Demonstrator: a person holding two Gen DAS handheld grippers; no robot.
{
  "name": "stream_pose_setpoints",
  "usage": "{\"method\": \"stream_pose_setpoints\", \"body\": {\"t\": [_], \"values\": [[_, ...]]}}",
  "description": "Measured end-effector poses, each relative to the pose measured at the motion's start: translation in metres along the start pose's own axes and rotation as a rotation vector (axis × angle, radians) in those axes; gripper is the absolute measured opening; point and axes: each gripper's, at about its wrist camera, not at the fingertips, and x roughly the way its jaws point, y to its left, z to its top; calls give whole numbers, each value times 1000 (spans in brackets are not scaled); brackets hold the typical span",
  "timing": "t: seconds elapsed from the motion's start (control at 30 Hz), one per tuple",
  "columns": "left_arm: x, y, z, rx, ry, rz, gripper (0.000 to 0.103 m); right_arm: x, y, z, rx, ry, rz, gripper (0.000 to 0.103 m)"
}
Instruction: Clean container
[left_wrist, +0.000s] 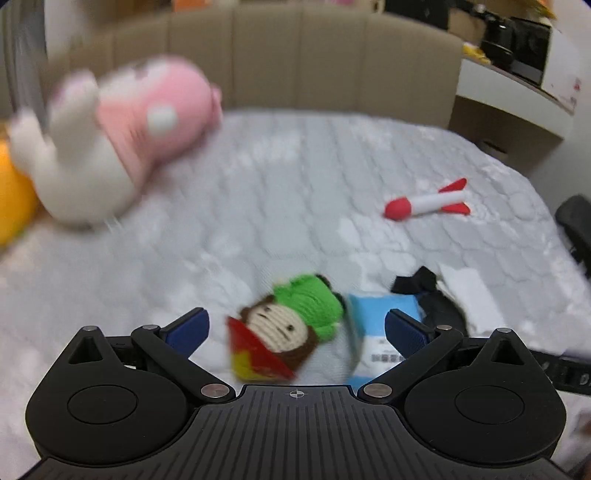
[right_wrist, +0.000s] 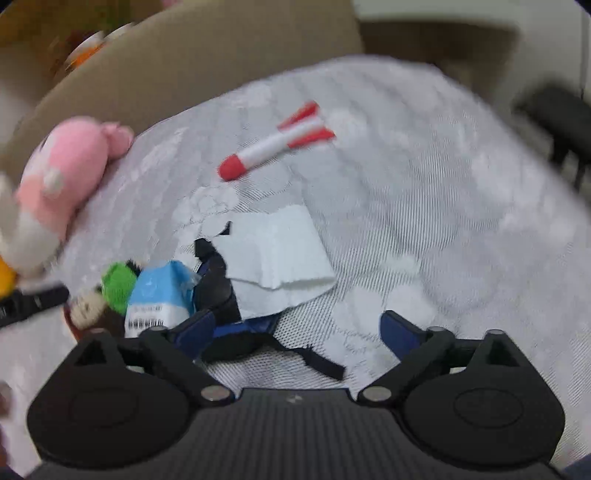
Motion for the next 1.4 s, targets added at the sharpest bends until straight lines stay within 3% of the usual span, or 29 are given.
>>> {"method": "stream_pose_setpoints", "body": {"t": [0.07, 0.13, 0.2, 0.3, 0.37, 0.43, 0.53, 0.67, 0.97, 1.4], "values": [[-14, 3, -12, -34, 39, -95, 103, -12, 11, 1, -113, -17, 2, 103], [-18, 9, -24, -135, 129, -235, 103, -17, 16, 2, -194, 29, 15, 103], [-17, 13, -29, -224, 215, -300, 103, -20, 10, -1, -139, 76, 46, 103], [-26, 10, -27, -197, 238, -131, 103, -28, 2, -4, -2, 99, 35, 103], [-34, 0, -27, -112, 210, 2, 103, -36, 7, -5, -10, 83, -7, 103], [-40, -9, -28, -52, 191, 56, 103, -43, 16, -7, -59, 75, 13, 103], [-46, -18, -28, -23, 185, 48, 103, -52, 34, -10, -127, 74, 20, 103], [-55, -22, -27, -2, 149, 94, 103, -54, 50, -14, -203, 60, -40, 103], [-55, -12, -29, -70, 168, 65, 103, -49, 37, -12, -114, 83, -48, 103], [-53, -25, -30, -14, 192, 71, 103, -49, 43, -16, -150, 80, -56, 103]]}}
